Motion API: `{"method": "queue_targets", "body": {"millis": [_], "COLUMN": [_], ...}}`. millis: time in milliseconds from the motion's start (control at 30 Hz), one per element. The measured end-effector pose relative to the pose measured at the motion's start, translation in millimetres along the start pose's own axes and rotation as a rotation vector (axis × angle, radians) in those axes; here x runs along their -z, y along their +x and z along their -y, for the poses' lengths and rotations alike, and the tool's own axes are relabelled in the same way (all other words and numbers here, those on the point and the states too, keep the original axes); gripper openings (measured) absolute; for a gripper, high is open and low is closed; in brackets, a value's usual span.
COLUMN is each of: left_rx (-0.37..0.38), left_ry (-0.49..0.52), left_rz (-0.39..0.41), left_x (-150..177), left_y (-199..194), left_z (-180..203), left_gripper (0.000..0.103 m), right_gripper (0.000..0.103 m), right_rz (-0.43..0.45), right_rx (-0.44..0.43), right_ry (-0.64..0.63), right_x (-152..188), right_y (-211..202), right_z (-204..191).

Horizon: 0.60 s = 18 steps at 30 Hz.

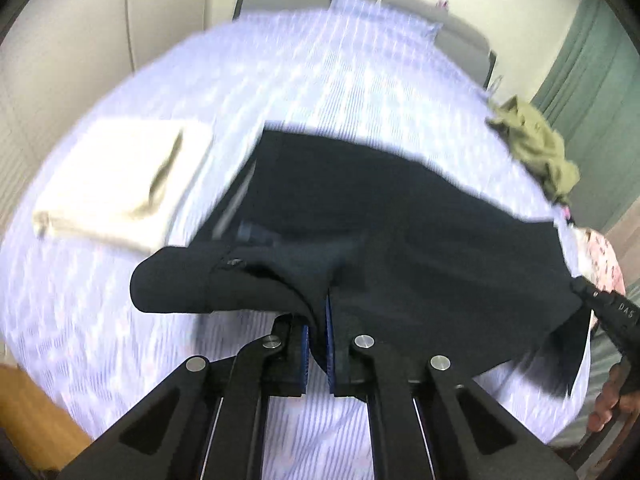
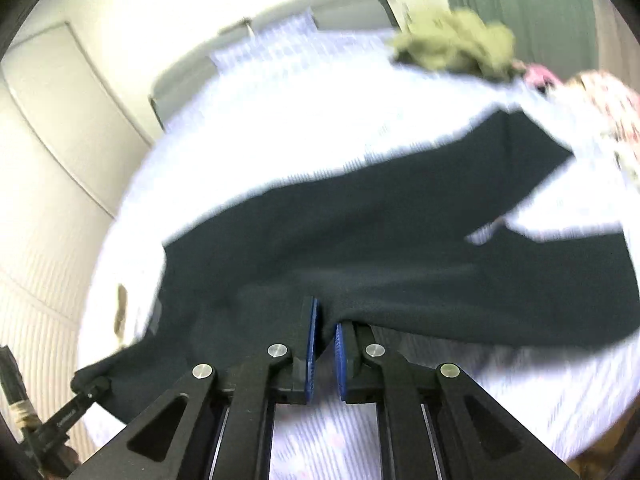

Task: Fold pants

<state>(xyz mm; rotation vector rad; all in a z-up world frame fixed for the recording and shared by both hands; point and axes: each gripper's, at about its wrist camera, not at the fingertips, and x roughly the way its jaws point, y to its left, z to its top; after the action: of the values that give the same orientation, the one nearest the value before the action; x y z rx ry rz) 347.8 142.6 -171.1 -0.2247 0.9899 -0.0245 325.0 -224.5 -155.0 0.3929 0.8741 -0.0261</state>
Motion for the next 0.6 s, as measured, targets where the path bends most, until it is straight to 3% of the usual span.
{"method": "queue_targets", "body": {"millis": [133, 267, 467, 600], "left_rx": [-0.013, -0.062, -0.121, -0.155], "left_ry": [0.009, 0.057, 0.047, 0.040], "left_rz": [0.086, 0.116, 0.005, -0.080], "left_x": [-63.3, -129.5, -185.7, -197.7], "left_y": [13.3, 59.0, 150.9, 207.0], "left_z": [6.5, 13.5, 10.9, 10.1], "left_gripper": [0.008, 0.008, 0.008, 0.008], "right_gripper": [0.008, 0.008, 0.008, 0.008], "right_rz": [0.061, 0.058, 0.002, -0.082], "right_rx": [0.001, 0.013, 0.042, 0.064], "right_ry": [-0.078, -0.117, -0.199, -0.233], "right_x": [-62.5, -104.6, -149.4, -160.9], "right_y": [37.8, 84.8, 165.4, 227.8], "right_z": [-37.4, -49.5, -64.9, -66.7]}}
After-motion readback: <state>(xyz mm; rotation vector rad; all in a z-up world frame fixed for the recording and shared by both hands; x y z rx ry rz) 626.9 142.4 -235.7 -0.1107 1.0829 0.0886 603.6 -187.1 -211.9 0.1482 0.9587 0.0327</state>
